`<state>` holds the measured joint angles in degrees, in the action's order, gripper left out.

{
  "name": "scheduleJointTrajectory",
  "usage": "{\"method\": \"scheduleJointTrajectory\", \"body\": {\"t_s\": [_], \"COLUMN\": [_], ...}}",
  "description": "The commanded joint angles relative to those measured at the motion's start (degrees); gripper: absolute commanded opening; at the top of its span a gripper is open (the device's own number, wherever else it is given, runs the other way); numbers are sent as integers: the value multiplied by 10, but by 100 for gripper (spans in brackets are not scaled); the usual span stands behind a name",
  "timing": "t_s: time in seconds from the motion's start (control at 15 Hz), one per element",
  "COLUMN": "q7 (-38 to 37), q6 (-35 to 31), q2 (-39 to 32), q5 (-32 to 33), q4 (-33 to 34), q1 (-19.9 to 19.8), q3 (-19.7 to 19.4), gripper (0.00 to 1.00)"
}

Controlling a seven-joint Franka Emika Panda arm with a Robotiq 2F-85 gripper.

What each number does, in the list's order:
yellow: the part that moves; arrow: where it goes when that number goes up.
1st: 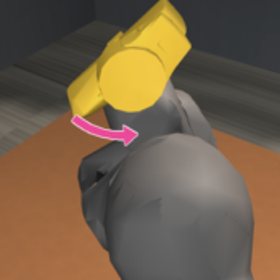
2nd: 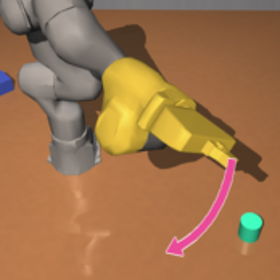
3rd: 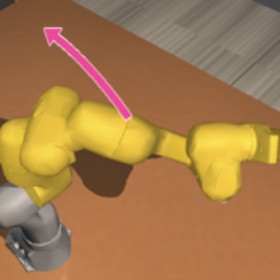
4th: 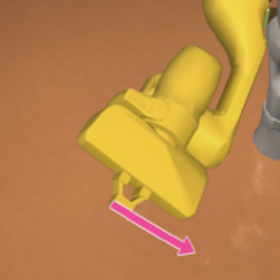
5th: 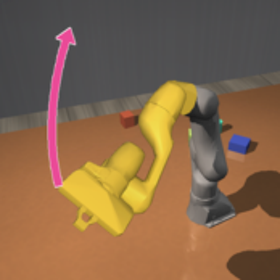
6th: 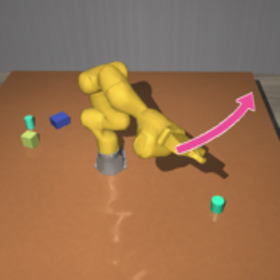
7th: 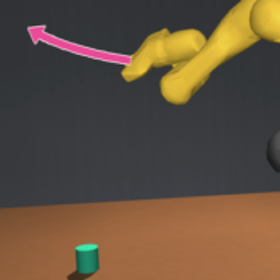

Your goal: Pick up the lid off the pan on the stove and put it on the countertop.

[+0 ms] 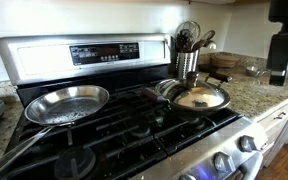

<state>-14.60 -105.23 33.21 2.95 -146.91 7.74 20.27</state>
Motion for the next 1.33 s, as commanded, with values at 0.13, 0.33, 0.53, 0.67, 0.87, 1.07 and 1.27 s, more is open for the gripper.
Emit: {"method": "scheduleJointTrajectory", "body": {"t_s": [0.13,0.33,0.53,0.67,0.87,1.07,1.27], "q7": [31,54,66,55,55,64,76], "q6": [-147,-223,-261,-246,-245,-290,-352], "q2": [-52,-95,-131,-117,-119,-141,-169], "q5": [58,77,78,71,71,76,90], "q4": [-3,7,23,11,11,17,28], "q1": [-9,-17,-23,-16,-15,-15,-21], "q3": [-50,-75,-91,-87,-85,-86,-88], "gripper": [100,100,100,100,100,100,100]}}
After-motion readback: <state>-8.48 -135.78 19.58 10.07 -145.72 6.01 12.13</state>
